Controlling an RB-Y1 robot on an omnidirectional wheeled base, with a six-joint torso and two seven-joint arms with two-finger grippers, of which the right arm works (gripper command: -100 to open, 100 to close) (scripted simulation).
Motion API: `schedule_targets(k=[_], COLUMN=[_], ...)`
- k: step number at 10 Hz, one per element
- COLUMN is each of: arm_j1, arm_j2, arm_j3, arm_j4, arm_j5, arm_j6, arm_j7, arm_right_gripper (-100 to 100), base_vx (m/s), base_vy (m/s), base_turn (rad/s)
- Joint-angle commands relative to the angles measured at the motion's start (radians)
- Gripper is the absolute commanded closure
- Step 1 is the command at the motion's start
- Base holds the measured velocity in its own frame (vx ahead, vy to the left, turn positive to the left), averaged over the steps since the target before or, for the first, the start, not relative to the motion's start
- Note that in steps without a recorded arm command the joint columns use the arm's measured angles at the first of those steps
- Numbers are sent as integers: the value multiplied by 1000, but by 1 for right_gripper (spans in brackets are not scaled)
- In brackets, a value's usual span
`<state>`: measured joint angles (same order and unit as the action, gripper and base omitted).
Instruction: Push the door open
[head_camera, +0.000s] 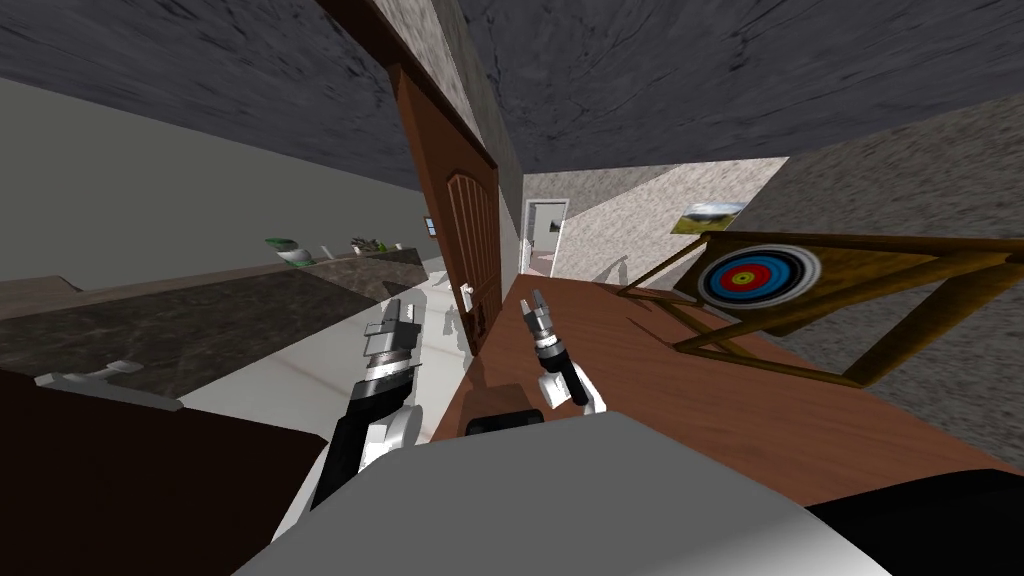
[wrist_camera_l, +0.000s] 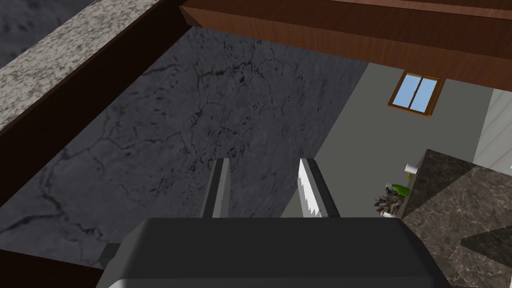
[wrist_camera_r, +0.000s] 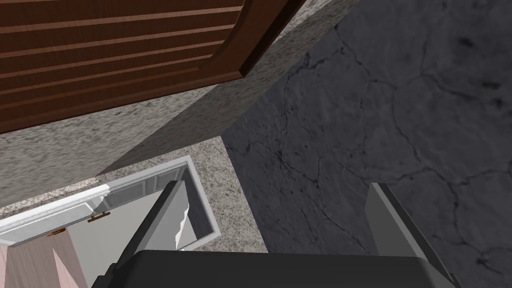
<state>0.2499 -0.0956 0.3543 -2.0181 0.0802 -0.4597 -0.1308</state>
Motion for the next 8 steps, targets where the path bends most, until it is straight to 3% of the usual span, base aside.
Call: schedule_targets(k=[1,3,6,8], arm_j1=[-32,-55,-113,-137], arm_j2=[-7,-11,-19,-21], arm_j3=[39,71,154,187], arm_j4=[41,72,150,182], arm_j5=[-7,-11,-21,-25], arm_j6=[3,6,13,16], arm_j7=[-13,-22,-42,-51], arm_right_gripper=[-100,-100,-100,-100], base_vx=[133,128,146,131], base_vy=[-25,-23,-23,-26], base_turn=[-27,-16,-22,-14])
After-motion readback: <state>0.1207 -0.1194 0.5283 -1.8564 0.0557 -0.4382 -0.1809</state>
